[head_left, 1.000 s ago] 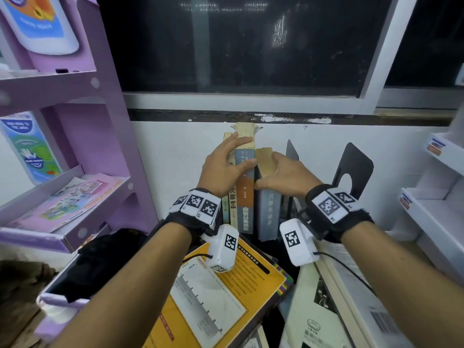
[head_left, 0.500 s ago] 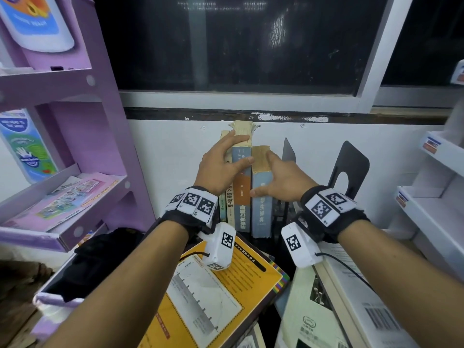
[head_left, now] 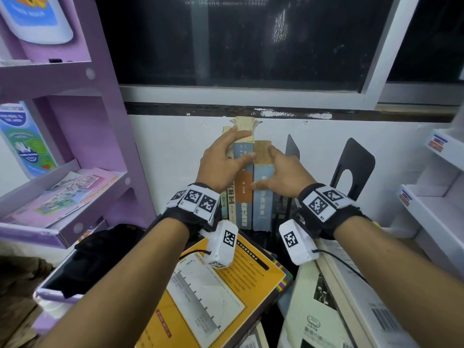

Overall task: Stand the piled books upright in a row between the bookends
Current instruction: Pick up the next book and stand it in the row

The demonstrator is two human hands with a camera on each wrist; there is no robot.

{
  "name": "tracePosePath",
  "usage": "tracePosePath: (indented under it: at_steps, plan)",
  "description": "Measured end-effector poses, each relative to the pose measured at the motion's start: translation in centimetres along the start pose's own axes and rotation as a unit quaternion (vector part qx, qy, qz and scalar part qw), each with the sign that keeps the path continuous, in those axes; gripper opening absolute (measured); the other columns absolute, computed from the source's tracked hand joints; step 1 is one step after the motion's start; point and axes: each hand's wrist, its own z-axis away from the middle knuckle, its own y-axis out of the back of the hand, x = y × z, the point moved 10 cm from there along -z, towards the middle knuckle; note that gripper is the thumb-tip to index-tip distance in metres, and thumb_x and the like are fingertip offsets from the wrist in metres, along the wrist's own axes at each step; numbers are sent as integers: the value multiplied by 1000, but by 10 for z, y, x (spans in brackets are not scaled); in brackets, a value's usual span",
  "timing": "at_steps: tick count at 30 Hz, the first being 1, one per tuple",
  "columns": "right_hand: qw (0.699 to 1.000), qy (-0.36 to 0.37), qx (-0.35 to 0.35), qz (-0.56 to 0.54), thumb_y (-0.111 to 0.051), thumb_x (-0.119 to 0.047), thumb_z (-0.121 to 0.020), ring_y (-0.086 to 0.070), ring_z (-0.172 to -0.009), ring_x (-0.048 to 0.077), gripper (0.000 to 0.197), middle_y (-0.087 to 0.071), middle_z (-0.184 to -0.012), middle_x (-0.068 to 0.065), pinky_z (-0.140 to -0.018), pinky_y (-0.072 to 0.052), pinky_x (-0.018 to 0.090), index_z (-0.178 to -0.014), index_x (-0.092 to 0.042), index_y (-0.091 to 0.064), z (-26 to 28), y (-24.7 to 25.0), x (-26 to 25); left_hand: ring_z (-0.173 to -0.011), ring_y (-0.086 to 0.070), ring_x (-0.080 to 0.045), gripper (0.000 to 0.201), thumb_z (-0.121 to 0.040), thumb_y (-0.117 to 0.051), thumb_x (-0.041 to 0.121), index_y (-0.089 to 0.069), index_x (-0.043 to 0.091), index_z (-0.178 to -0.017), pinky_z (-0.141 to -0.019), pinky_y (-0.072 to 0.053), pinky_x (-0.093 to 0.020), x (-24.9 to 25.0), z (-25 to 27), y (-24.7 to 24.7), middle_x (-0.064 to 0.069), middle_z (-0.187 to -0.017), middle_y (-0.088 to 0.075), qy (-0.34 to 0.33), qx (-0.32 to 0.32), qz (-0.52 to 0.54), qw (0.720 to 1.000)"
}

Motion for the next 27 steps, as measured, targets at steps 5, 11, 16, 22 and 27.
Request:
tracePosePath:
  at_steps: [5,11,16,22,27]
  plan:
    - [1000,3,-2,5,-84,-38,-70,-52,-100,18,89,-59,-122,9,-78,-40,24,-140,-14,-35,0,1,0,-133,-44,-13,42,-79,-73,34,-58,44,-117,-108,-40,-43,0,0,1,4,-148,-45,5,2,2,1000]
    - [1000,-2,4,8,-86,-38,-66,-55,-107,23,90,-59,-118,7,-78,-42,25,-138,-14,-38,-2,1,1,-132,-45,-13,45,-80,-73,33,-59,37,-123,-107,-42,-43,3,1,1,2,-147,-46,-1,8,-8,1000]
    - [1000,-8,7,-3,-87,-37,-66,-55,-107,24,87,-58,-117,9,-79,-43,27,-136,-14,-39,-4,-1,3,-135,-42,-14,47,-78,-71,36,-59,38,-123,-109,-39,-44,1,1,2,2,-148,-45,3,11,-17,1000]
    - [1000,-8,9,-10,-86,-36,-68,-54,-111,25,90,-58,-120,9,-80,-42,27,-140,-15,-36,-2,-1,4,-134,-43,-13,46,-80,-73,31,-59,37,-123,-109,-39,-44,4,2,2,3,-147,-45,-2,13,-18,1000]
    - [1000,-8,-2,-10,-85,-37,-69,-55,-97,21,87,-55,-106,2,-77,-45,28,-138,-18,-35,0,-1,3,-135,-41,-14,46,-80,-72,35,-59,37,-124,-109,-38,-45,4,2,1,3,-147,-45,-6,8,-22,1000]
